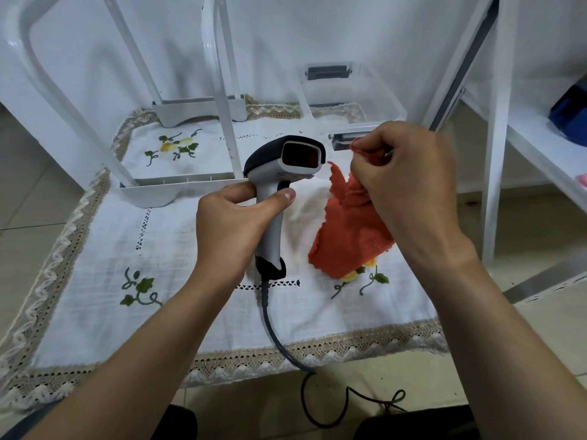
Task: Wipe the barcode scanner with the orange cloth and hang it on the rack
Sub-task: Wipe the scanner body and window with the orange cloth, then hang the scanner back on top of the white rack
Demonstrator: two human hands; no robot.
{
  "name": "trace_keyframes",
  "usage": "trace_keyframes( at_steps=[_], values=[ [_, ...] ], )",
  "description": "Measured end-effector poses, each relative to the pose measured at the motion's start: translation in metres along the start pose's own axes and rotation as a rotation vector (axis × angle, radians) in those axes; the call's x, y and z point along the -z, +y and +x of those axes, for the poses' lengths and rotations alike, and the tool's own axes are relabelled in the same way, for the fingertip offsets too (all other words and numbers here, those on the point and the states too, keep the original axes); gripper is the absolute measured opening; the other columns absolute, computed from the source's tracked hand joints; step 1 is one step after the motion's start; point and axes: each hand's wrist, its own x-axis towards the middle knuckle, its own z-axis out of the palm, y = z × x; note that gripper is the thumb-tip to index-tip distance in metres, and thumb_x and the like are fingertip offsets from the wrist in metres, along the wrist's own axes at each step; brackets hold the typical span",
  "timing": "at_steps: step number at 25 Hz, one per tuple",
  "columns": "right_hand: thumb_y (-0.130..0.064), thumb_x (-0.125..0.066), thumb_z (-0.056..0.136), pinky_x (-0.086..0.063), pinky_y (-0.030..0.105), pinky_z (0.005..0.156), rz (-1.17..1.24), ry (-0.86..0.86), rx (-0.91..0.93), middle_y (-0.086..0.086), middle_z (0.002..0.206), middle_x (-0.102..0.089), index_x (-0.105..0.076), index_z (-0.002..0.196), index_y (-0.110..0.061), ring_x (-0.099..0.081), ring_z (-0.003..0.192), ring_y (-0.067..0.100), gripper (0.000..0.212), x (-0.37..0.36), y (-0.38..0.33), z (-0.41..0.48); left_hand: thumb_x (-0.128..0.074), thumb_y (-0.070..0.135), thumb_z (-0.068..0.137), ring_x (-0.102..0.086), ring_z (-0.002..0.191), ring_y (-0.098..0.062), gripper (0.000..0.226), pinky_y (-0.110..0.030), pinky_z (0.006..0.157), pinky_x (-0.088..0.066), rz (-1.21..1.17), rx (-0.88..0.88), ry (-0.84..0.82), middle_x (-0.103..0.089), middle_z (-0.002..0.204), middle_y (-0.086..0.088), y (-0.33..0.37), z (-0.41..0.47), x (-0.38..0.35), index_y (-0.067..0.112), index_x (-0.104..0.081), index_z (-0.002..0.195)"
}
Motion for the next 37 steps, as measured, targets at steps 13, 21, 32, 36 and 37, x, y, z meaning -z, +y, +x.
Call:
trace_keyframes(
  at_steps=[13,21,32,36,37],
  values=[
    [-0.043,-0.074,0.089,-0.038,0.021,0.055,-0.207,-0.7,-0.281,-0.01,0.082,-0.07,-0.082,0.082,-0.027,-0.06,0.074,0.007,0.019,-0.014,0.032,-0.004,-0.088,0.041,0.068,-0.074,0.078,-0.012,0.024,-0.046,0.083,-0.063,-0.019,0.005,-0.018,-0.079,0.08,0.007,0.0,0.002,-0.001,0.024,-0.082,0.083],
    [-0.043,-0.074,0.088,-0.051,0.028,0.08,0.127,-0.54,-0.246,-0.015,0.088,-0.076,-0.08,0.09,-0.031,-0.07,0.089,0.003,0.013,-0.007,0.0,-0.007,-0.09,0.034,0.07,-0.076,0.084,-0.009,0.023,-0.045,0.086,-0.063,-0.061,0.026,-0.085,-0.08,0.085,0.01,0.016,-0.008,0.001,0.024,-0.082,0.089],
    [-0.012,-0.081,0.083,-0.052,0.059,0.103,0.554,-0.743,-0.138,0.007,0.106,-0.078,-0.075,0.109,-0.018,-0.072,0.111,0.03,0.027,0.027,-0.055,0.008,-0.075,0.004,0.085,-0.076,0.085,-0.018,0.016,-0.034,0.072,-0.06,-0.346,-0.056,-0.393,-0.079,0.088,-0.004,0.087,-0.017,0.016,0.006,-0.078,0.101],
    [-0.005,-0.084,0.079,-0.061,0.042,0.094,0.482,-0.57,-0.127,0.004,0.091,-0.079,-0.079,0.095,-0.015,-0.076,0.091,0.021,0.02,0.053,-0.075,0.039,-0.073,0.01,0.089,-0.071,0.109,-0.03,0.011,-0.043,0.088,-0.06,-0.391,-0.125,-0.525,-0.075,0.106,-0.019,0.121,0.003,0.015,0.012,-0.078,0.099],
    [-0.009,-0.085,0.078,-0.061,0.035,0.086,0.424,-0.531,-0.13,0.001,0.089,-0.08,-0.08,0.094,-0.018,-0.075,0.086,0.016,0.019,0.058,-0.08,0.049,-0.074,0.012,0.089,-0.07,0.112,-0.028,0.011,-0.045,0.09,-0.06,-0.382,-0.134,-0.527,-0.076,0.107,-0.017,0.128,0.009,0.016,0.014,-0.078,0.099]
  ],
)
